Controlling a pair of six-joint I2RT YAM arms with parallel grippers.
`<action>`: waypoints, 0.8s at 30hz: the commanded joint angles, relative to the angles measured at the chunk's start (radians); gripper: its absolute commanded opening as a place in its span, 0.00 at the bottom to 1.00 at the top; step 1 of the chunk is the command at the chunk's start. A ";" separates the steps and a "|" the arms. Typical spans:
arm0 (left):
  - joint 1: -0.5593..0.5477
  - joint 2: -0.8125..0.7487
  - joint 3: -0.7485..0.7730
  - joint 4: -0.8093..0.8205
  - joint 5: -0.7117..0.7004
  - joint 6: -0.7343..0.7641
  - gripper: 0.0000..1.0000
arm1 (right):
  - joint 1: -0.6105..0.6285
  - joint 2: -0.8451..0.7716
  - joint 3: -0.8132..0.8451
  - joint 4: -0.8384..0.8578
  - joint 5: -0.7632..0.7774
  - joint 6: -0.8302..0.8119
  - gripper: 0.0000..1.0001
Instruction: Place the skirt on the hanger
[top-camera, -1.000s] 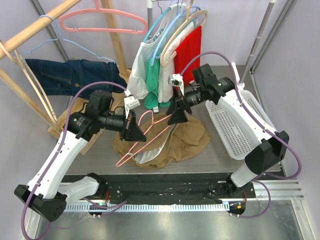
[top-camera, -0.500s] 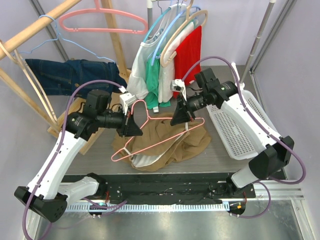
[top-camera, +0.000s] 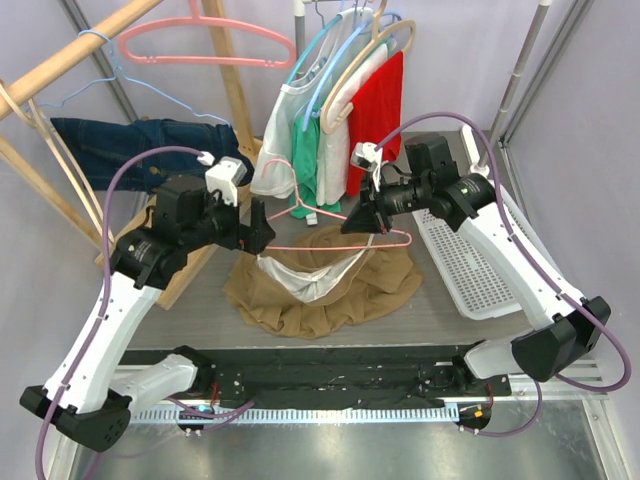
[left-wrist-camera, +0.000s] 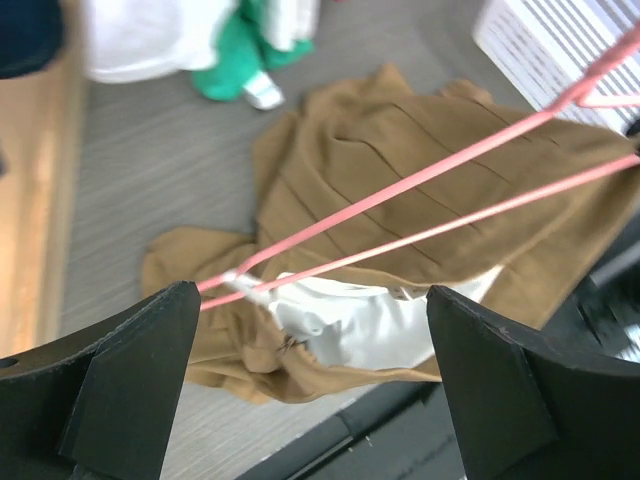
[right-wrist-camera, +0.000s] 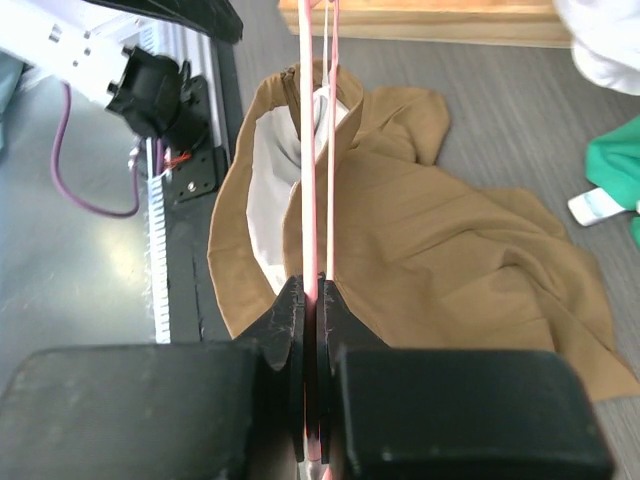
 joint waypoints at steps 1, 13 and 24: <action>-0.004 -0.028 0.050 0.015 -0.238 -0.054 1.00 | 0.000 -0.029 0.026 0.149 0.035 0.087 0.01; -0.004 -0.089 0.074 -0.083 -0.549 -0.156 1.00 | 0.134 0.105 0.221 0.323 0.144 0.241 0.01; -0.004 -0.244 0.051 -0.080 -0.500 -0.208 1.00 | 0.232 0.352 0.697 0.390 0.205 0.331 0.01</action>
